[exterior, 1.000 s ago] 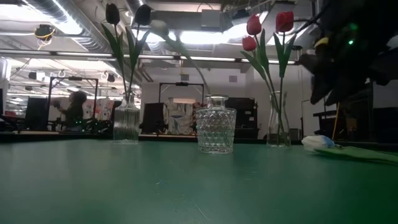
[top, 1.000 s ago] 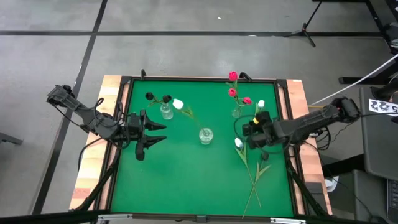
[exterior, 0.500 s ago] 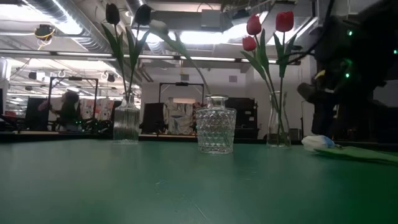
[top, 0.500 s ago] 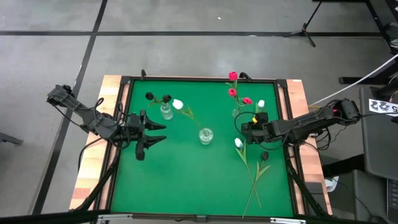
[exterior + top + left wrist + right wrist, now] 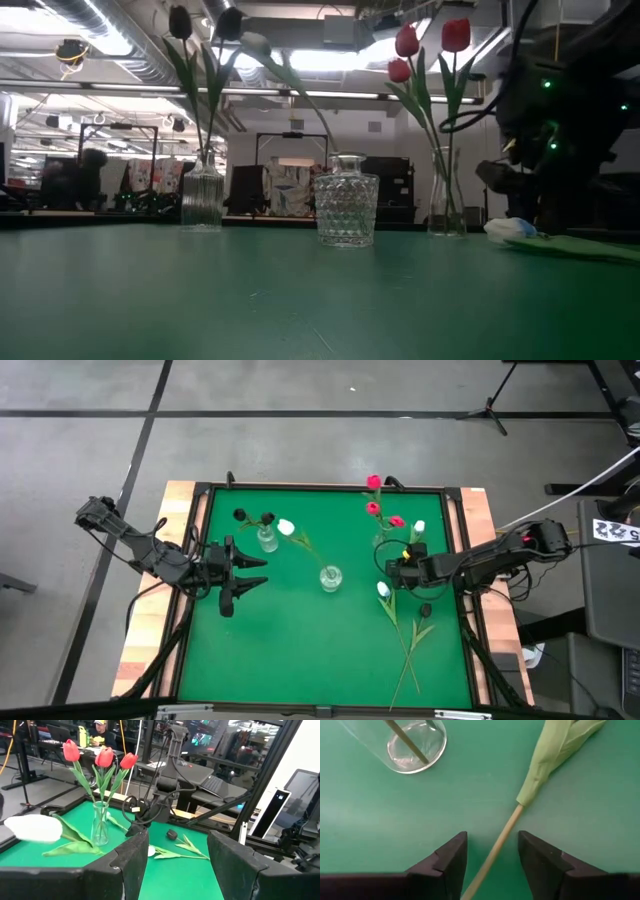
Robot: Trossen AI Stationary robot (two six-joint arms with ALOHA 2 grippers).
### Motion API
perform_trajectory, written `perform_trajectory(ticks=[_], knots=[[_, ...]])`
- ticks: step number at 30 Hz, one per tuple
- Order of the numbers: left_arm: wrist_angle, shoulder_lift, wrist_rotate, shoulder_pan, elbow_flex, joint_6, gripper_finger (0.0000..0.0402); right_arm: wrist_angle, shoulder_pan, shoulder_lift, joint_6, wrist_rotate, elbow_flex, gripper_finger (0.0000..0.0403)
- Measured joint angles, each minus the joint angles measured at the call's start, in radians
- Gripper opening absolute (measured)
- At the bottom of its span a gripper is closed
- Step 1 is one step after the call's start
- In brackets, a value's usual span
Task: Sort flowers into vase by color
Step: Put the top white tulip into the middle transparent vase
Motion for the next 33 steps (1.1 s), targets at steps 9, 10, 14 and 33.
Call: perform_trajectory(ticks=[9,10,14,33], knots=[[0.000,0.000,-0.011,0.000,0.000,0.000,0.0200,-0.017,-0.006,0.019,0.001,-0.009,0.025,0.0030],[0.000,0.000,-0.011,0.000,0.000,0.000,0.0200,-0.014,-0.006,0.019,0.000,-0.006,0.028,0.0017],[-0.004,0.000,-0.011,0.000,0.000,-0.004,0.0200,-0.005,-0.005,0.019,0.003,0.016,0.049,0.0018],[-0.008,0.000,-0.011,0.000,0.000,-0.029,0.0200,-0.571,-0.028,-0.035,0.029,0.270,0.318,0.0003]])
